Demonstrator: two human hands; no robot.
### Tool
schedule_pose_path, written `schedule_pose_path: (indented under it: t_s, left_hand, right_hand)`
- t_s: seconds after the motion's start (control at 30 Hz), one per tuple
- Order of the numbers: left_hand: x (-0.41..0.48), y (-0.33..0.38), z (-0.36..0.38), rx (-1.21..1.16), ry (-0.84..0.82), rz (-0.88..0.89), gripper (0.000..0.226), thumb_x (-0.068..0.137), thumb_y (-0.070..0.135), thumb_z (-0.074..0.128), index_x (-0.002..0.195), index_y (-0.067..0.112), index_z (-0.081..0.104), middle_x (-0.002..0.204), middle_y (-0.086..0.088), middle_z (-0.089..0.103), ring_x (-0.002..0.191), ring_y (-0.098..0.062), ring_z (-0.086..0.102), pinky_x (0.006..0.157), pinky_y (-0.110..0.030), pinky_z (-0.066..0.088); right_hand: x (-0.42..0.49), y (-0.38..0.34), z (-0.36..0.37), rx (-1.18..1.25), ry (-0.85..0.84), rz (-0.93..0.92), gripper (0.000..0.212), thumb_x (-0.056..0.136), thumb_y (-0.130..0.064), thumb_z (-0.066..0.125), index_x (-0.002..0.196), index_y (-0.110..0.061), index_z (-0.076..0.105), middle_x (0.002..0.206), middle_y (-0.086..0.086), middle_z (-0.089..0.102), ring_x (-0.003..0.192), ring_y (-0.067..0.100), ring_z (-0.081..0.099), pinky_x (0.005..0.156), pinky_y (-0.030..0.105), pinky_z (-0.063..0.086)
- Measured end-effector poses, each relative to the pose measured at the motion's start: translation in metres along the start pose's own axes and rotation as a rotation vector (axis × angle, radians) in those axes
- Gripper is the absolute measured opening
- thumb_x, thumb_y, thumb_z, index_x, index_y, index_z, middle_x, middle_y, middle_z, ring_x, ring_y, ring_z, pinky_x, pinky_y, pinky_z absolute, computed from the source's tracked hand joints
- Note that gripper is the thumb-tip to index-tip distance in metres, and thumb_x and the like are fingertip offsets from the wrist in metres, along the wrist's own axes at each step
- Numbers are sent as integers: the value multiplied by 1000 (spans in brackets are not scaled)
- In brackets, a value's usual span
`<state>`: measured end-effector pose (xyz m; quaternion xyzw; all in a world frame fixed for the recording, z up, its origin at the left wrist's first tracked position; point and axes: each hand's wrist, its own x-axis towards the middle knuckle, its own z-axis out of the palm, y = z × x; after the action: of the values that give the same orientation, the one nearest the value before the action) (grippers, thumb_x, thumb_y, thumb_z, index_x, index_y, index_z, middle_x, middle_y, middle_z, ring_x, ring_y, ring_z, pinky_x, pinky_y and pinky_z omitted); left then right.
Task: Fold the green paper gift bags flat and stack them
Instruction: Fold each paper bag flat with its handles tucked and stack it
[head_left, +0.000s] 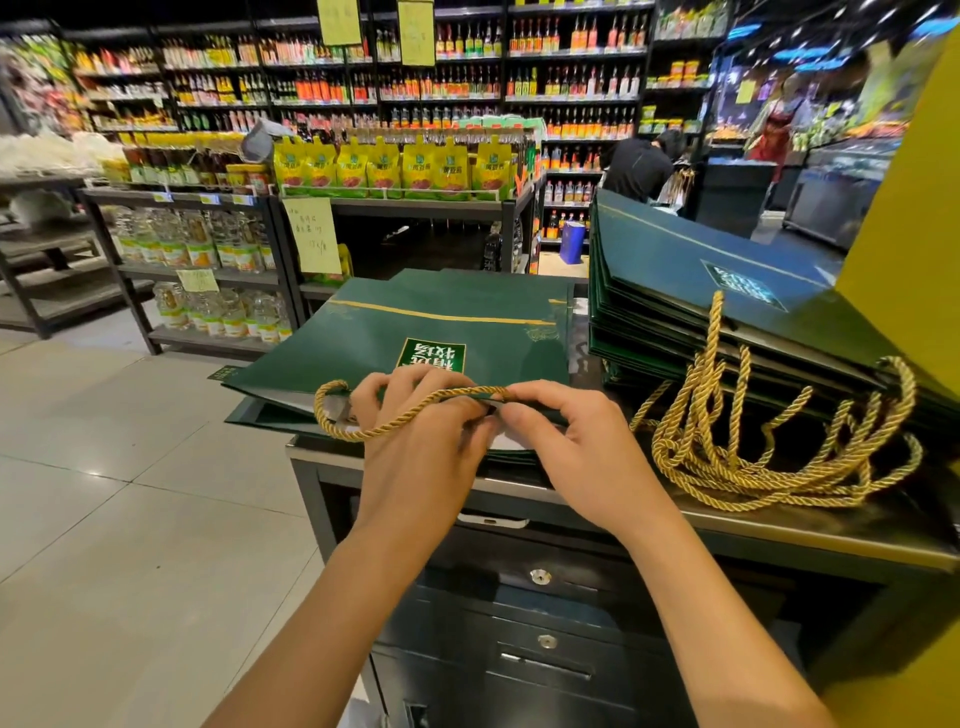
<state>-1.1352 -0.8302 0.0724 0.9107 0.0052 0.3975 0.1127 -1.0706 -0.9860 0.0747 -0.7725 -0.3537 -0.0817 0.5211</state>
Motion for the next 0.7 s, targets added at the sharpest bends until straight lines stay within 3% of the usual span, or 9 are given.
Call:
schedule_pose_path:
  t_s: [0.17, 0.33, 0.4, 0.5, 0.63, 0.7]
  left_hand:
    - [-1, -7, -12, -76, -74, 45, 10, 87, 31, 72, 80, 25, 69, 100, 15, 67, 105, -10, 48, 86, -27, 19]
    - [-5, -15, -28, -234, -249, 48, 14, 77, 35, 55, 68, 26, 50, 85, 19, 59, 95, -8, 54, 92, -39, 37]
    - [-3, -21, -33, -372, -336, 22, 16, 76, 33, 59, 66, 23, 53, 103, 22, 66, 110, -1, 58, 102, -36, 45]
    - [0, -27, -42, -441, -380, -7, 17, 84, 31, 73, 71, 24, 66, 127, 26, 63, 125, 16, 49, 109, -19, 41]
    - [4, -28, -59, -354, -315, -10, 36, 79, 63, 63, 76, 30, 76, 112, 30, 66, 108, 15, 58, 93, -14, 48]
    - [4, -28, -69, -390, -240, -47, 41, 80, 63, 57, 82, 29, 79, 99, 24, 73, 96, 8, 66, 82, -13, 53]
  right_hand:
    - [0, 0, 1, -8, 22, 1, 20, 100, -23, 61, 113, -24, 76, 102, -15, 73, 103, 4, 66, 90, 31, 54]
    - [0, -1, 1, -52, 33, 22, 17, 97, -26, 64, 109, -26, 77, 98, -19, 73, 99, 1, 65, 85, 29, 55]
    - [0, -1, 1, -64, 32, 25, 17, 96, -27, 65, 108, -26, 77, 98, -19, 73, 98, 0, 65, 84, 26, 54]
    - [-1, -2, 1, -72, 37, 25, 15, 95, -25, 68, 106, -25, 78, 96, -20, 73, 97, -1, 65, 83, 19, 52]
    - [-2, -4, -1, -61, 32, 52, 14, 92, -27, 71, 104, -27, 79, 95, -20, 74, 97, -1, 65, 86, 19, 52]
    - [-2, -4, -2, -38, 40, 77, 13, 90, -28, 74, 101, -28, 79, 94, -19, 74, 97, 1, 67, 88, 27, 55]
